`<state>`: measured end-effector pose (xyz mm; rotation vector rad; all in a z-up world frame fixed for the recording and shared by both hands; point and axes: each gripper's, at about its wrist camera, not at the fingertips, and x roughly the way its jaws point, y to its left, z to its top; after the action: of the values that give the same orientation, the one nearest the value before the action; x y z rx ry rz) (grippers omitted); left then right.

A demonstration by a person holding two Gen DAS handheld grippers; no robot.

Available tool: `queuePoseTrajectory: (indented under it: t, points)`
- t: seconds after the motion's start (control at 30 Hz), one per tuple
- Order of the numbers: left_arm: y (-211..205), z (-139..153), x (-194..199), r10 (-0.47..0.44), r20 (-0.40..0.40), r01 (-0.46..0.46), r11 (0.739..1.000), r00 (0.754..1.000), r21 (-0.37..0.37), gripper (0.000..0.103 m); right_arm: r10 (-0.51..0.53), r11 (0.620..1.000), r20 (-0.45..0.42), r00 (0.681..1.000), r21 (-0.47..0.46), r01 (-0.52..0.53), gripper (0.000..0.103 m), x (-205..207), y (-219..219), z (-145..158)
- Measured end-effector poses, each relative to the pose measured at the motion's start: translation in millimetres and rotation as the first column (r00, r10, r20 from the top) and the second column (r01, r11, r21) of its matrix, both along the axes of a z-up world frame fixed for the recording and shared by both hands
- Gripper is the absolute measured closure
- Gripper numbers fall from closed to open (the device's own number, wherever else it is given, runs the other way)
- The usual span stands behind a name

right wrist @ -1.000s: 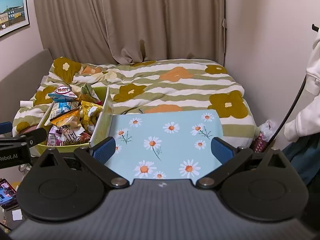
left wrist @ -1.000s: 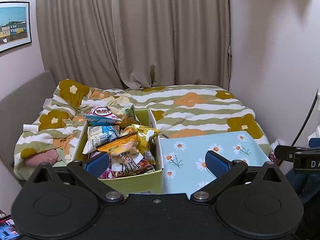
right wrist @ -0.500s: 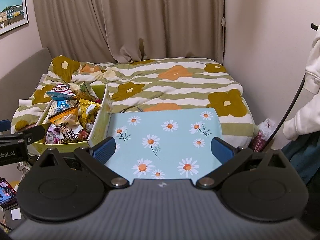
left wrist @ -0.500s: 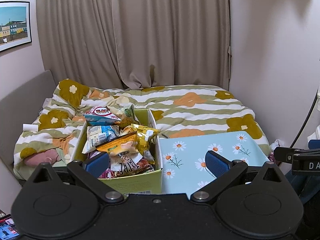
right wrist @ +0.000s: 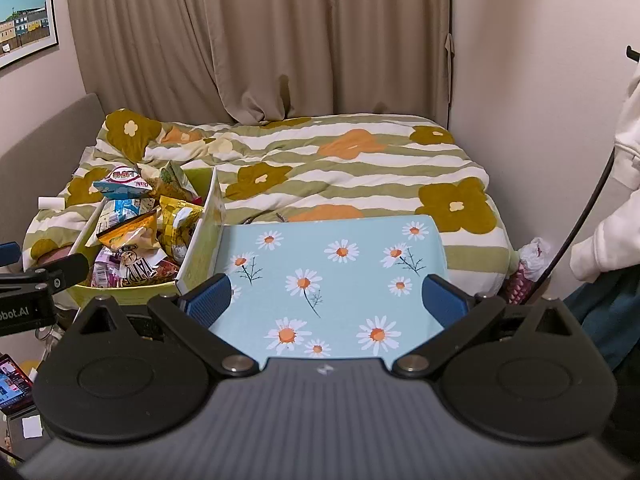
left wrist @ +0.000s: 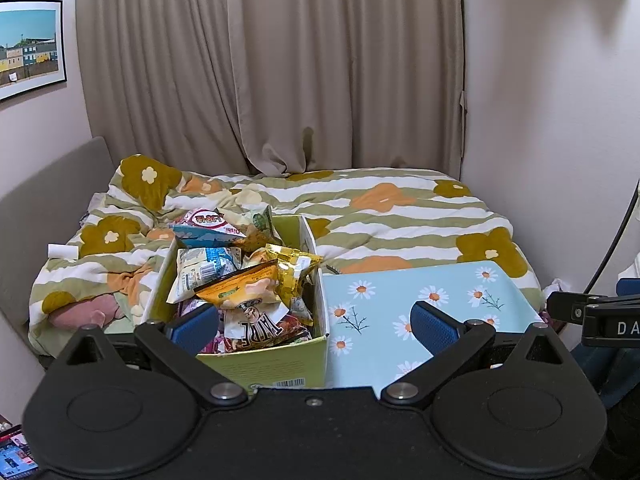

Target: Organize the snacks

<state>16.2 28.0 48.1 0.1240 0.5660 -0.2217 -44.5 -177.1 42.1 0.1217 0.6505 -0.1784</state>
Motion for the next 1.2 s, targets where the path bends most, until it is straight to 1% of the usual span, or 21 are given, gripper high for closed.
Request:
queuePoseTrajectory:
  t: [0.67, 0.97, 1.2]
  points:
    - [2.6, 0.2, 0.8, 0.002, -0.001, -0.002, 1.000, 1.000, 0.001, 0.000, 0.004, 1.000, -0.001, 1.000, -0.001, -0.004, 0.000, 1.5, 1.9, -1.2]
    - [4.8, -3.4, 1.9, 0.012, -0.009, -0.012, 1.000, 1.000, -0.002, 0.000, 0.004, 1.000, -0.002, 1.000, 0.000, -0.004, 0.000, 2.2, 3.2, -2.0]
    - [3.2, -3.0, 1.2, 0.037, 0.007, -0.038, 0.999, 0.999, 0.011, 0.000, 0.006, 1.000, -0.002, 1.000, 0.000, -0.006, 0.000, 2.1, 4.4, -2.7]
